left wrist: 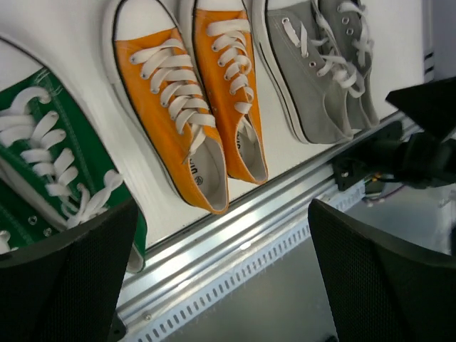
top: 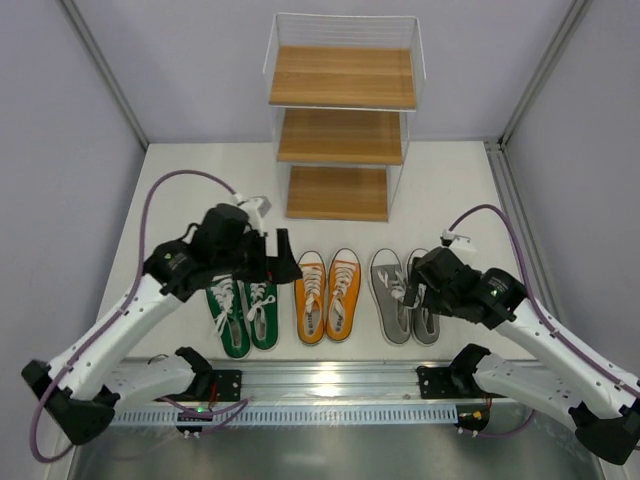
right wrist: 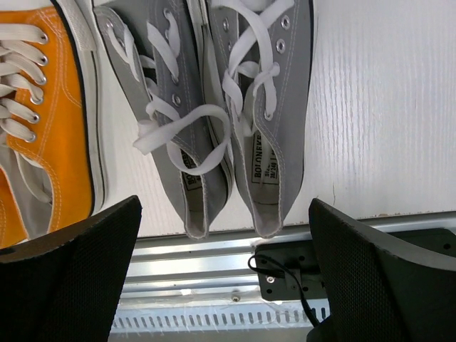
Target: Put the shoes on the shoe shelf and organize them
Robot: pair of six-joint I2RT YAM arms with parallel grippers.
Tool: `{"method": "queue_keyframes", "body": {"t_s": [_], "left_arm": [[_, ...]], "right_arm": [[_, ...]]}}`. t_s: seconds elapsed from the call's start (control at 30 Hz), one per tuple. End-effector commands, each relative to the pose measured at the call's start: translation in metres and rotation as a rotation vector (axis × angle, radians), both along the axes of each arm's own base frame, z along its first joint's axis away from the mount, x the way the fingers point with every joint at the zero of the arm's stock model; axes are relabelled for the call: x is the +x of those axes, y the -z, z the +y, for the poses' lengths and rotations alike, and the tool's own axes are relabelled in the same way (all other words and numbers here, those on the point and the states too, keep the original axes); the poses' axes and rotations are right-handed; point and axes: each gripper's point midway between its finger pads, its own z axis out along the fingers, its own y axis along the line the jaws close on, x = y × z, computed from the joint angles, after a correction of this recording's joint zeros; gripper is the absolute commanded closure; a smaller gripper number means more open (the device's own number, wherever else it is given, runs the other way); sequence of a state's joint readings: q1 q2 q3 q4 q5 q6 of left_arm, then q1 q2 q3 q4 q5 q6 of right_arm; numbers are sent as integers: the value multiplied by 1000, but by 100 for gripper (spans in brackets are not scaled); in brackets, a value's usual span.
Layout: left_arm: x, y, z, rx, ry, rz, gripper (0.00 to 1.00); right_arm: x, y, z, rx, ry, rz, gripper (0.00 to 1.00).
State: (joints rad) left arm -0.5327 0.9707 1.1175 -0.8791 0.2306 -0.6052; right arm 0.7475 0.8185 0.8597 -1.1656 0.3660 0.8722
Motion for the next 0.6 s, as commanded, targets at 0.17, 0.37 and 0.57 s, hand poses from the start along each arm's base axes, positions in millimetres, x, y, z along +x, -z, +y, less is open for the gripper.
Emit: {"method": "queue_keyframes", "body": {"t_s": [0.17,0.37,0.57], "left_arm": [[12,59,-45,319,-131,-60,4],[13,93,-57,382,-208,-76,11],[-2,107,-100,501,-151,-114,16]], "right_arm": [[28,-27,13,0,2,-81,0],[29,-32,13,16,-3,-106,0],[29,-32,11,4,-8,-112,0]]}}
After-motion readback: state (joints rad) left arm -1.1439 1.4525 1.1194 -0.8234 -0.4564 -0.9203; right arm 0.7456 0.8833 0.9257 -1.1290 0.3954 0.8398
